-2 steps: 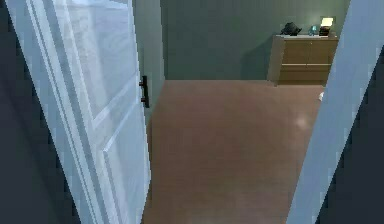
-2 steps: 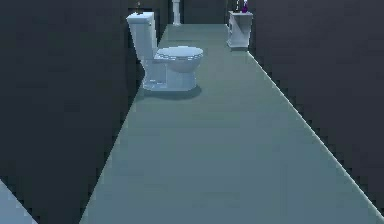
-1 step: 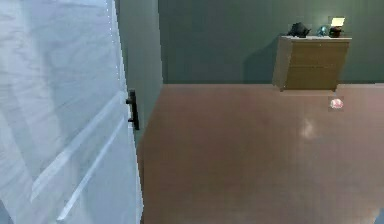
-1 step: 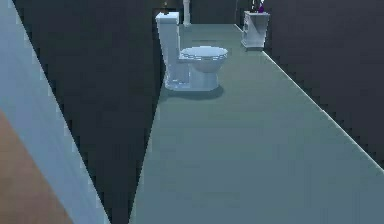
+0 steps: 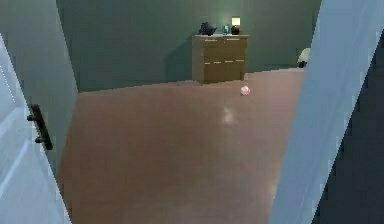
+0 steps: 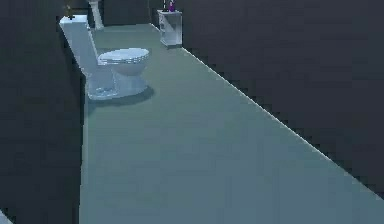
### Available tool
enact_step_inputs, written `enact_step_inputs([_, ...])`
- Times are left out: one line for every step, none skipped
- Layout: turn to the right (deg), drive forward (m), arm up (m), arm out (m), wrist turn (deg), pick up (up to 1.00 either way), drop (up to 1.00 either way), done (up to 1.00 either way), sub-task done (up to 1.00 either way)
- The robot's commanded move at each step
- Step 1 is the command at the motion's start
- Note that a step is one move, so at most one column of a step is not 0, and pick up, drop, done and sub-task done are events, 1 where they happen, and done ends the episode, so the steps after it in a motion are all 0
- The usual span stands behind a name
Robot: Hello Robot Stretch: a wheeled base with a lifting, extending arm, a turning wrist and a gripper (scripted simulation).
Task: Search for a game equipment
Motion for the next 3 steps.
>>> enact_step_inputs([0.0, 0.8, 0.0, 0.0, 0.0, 0.0, 0.0, 0.0, 0.0])
enact_step_inputs([9.0, 0.0, 0.0, 0.0, 0.0, 0.0, 0.0, 0.0, 0.0])
enact_step_inputs([0.0, 1.0, 0.0, 0.0, 0.0, 0.0, 0.0, 0.0, 0.0])
